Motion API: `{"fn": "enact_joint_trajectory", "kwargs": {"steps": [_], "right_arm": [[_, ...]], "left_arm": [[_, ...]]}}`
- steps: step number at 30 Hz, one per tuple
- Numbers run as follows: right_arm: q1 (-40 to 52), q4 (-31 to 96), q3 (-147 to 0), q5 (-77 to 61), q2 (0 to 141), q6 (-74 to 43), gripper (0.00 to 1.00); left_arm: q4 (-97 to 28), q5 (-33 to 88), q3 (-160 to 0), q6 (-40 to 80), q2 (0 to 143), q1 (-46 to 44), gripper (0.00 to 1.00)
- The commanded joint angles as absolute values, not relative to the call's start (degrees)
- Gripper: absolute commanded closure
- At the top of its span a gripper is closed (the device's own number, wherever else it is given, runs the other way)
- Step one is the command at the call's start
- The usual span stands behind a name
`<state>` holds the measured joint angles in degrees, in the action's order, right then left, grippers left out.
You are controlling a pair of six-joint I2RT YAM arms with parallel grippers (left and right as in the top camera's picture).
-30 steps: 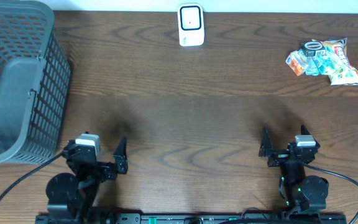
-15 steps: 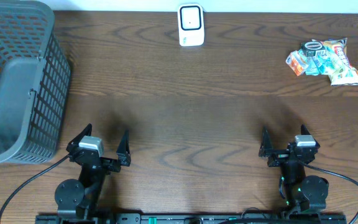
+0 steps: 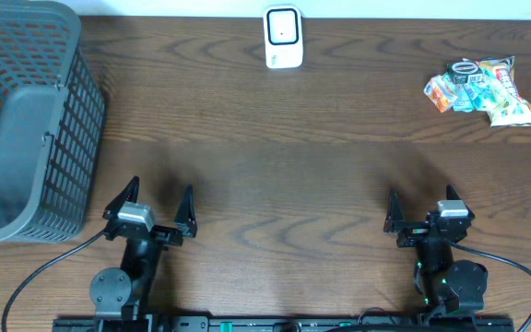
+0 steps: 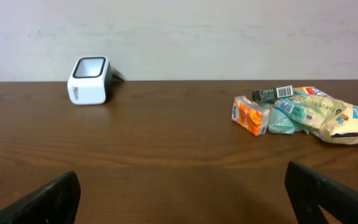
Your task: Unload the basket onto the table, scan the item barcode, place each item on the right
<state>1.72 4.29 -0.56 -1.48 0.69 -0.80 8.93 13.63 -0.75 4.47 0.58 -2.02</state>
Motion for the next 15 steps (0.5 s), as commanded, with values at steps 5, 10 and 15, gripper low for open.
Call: {"fn": "enact_joint_trajectory", "kwargs": {"steps": [5,10,15], "right_arm": [[1.4,4.4,-0.4,-1.2,0.3,-0.2,0.01],[1.4,4.4,-0.4,-1.2,0.3,-0.2,0.01],[1.4,4.4,-0.4,-1.2,0.3,-0.2,0.01]], "left_arm": [[10.0,12.8,-0.2,5.0,0.1,-1.8,0.02],[6.6,12.6,-0.2,5.0,0.1,-1.8,0.02],[1.3,12.5,-0.2,5.0,0.1,-1.8,0.02]]}}
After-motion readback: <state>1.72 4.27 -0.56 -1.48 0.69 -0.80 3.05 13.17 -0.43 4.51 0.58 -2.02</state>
